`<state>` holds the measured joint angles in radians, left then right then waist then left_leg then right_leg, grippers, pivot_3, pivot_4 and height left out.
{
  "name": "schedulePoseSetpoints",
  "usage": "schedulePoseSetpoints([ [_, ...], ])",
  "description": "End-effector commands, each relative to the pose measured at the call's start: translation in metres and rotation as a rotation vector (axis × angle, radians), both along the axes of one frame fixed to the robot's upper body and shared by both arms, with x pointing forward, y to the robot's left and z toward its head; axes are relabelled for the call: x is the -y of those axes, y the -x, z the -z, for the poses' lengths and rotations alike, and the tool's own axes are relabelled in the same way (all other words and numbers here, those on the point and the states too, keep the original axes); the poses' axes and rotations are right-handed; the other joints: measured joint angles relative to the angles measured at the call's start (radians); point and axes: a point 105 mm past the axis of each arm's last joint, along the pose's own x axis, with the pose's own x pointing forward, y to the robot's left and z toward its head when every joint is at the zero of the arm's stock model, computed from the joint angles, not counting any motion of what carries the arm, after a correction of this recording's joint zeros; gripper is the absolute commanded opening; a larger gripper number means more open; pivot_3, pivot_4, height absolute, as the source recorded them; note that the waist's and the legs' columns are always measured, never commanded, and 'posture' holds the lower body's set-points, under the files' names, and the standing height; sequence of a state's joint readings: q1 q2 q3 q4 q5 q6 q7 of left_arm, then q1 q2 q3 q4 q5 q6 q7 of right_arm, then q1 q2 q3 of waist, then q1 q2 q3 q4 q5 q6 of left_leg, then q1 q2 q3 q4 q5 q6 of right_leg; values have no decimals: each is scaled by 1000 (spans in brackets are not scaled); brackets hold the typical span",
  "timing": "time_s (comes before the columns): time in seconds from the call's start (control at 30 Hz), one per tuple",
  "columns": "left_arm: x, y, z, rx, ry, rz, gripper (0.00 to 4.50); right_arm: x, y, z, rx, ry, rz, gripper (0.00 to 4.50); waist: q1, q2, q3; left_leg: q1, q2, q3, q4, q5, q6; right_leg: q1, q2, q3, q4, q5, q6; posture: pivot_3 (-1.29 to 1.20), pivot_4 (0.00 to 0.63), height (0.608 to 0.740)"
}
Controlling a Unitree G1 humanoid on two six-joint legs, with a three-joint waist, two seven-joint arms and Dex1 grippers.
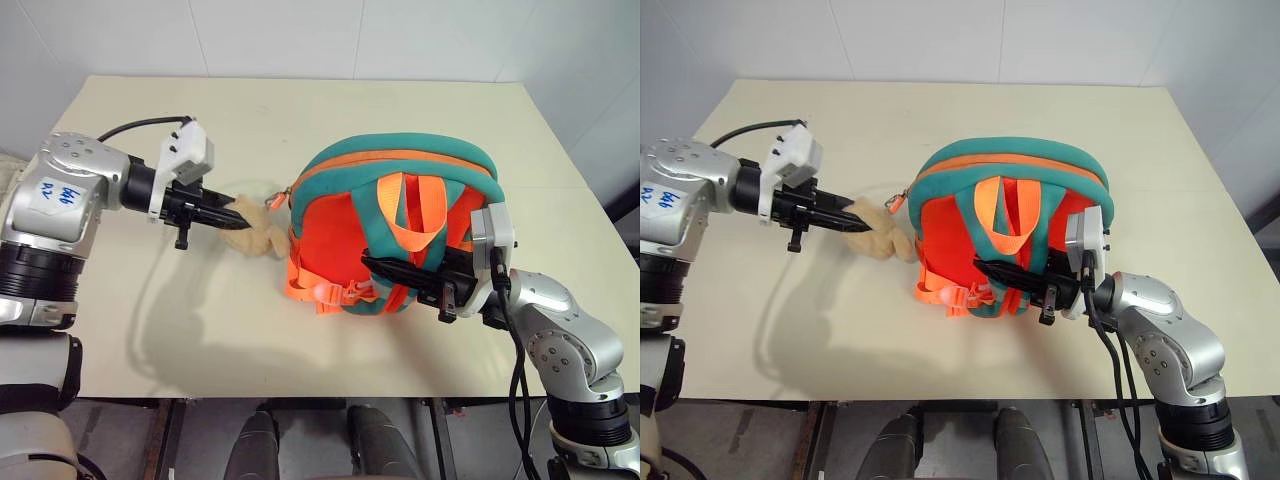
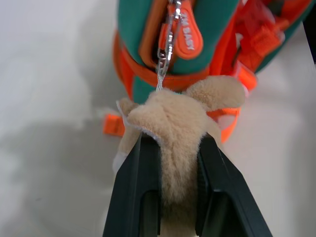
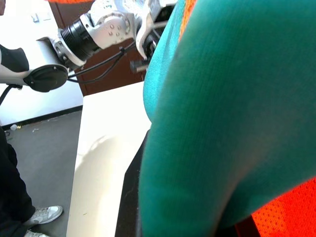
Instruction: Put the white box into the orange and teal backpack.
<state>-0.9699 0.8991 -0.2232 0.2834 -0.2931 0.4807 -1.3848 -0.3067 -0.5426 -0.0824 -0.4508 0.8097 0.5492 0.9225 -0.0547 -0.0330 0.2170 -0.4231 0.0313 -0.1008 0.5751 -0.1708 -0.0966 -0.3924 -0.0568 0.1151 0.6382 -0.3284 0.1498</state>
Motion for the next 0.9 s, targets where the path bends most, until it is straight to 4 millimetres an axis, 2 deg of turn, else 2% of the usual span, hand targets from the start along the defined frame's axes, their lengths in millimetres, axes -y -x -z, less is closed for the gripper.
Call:
schedulePoseSetpoints([
  [0.03, -4, -3, 17, -34, -59, 2, 402, -1, 5, -10, 60, -10, -10, 0, 1, 0, 0, 0, 0, 0, 0, 0, 0, 0, 0, 0, 0, 0, 0, 0, 150, 740],
  [0.43, -7, -9, 59, -121, -141, 6, 401, -1, 3, -10, 57, 9, -7, 0, 0, 0, 0, 0, 0, 0, 0, 0, 0, 0, 0, 0, 1, 0, 0, 0, 150, 740],
  [0.57, -3, -16, 44, -24, -70, -5, 384, 1, 1, -10, 56, 29, 6, 0, 0, 0, 0, 0, 0, 0, 1, 0, 0, 0, 0, 0, 3, 0, 0, 0, 150, 740],
  [0.73, 2, -11, 16, 97, 44, 40, 383, 3, -2, -9, 37, 77, 10, 0, 2, 0, 0, 0, 0, 0, 2, 0, 0, 0, 0, 0, 4, 0, 0, 0, 150, 740],
  [0.77, 2, -13, 11, 164, 55, 35, 383, 3, -1, -9, 24, 89, 0, 0, 2, 0, 0, 0, 0, 0, 1, 0, 0, 0, 0, 0, 3, 0, 0, 0, 150, 740],
  [0.83, 4, -16, -5, 396, 99, 48, 383, 4, 1, -7, 6, 119, -15, 710, 5, 0, 0, 0, 0, 0, 1, 0, 0, 0, 0, 0, 3, 0, 0, 0, 150, 740],
  [0.87, 5, -15, -19, 480, 207, 39, 733, 4, 2, -6, 8, 135, -20, 1013, 8, 0, 0, 0, 0, 0, 1, 0, 0, 0, -1, 0, 3, 0, 0, 0, 150, 740],
  [0.9, 0, -14, -17, 460, 204, 27, 1106, 5, 2, -6, 11, 148, -25, 1314, 14, 0, 0, 0, 0, 0, 1, 0, 0, 0, -1, -1, 3, 0, 0, 0, 150, 740],
])
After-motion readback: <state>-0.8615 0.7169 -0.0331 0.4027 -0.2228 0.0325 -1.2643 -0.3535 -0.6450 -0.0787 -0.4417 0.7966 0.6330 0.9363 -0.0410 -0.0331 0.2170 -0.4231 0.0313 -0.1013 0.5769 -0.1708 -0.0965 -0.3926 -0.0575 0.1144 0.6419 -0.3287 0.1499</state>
